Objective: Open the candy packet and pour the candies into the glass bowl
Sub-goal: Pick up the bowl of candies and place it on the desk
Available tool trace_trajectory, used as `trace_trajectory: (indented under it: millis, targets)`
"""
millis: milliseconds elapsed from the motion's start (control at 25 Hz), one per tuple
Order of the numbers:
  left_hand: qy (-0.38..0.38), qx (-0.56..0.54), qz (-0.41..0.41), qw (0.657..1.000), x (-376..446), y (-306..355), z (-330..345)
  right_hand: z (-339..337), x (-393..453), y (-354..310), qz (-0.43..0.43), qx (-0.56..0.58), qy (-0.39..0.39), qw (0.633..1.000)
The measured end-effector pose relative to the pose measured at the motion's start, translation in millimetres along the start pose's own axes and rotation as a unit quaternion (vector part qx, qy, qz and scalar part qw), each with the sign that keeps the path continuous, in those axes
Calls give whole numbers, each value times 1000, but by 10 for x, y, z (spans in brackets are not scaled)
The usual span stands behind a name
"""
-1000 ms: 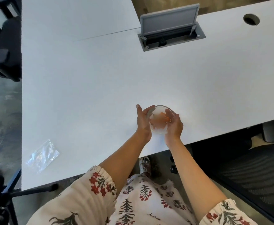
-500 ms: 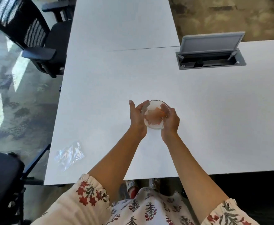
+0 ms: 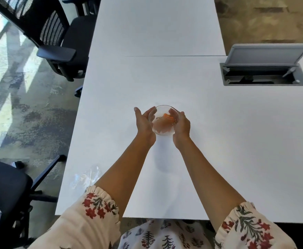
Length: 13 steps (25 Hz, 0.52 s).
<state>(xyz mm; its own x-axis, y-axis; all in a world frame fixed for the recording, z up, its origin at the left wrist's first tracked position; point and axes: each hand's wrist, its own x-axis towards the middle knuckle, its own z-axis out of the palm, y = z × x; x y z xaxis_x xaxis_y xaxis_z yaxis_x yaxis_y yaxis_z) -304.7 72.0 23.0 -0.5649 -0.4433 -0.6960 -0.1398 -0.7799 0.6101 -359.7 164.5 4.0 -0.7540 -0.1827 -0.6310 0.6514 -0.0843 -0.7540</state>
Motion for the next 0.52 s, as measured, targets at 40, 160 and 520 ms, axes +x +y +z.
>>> trace_trajectory:
  millis: [40,160,520]
  targets:
    - [5,1,2,1000,70,9,-31,46,50,15,3,-7,-5,1000]
    - [22,13,5,1000,245,7,-105,141,191,71,3,-22,-6,1000]
    - [40,33,-1,999,461,-176,-227,116,450,349,-1,-37,14,999]
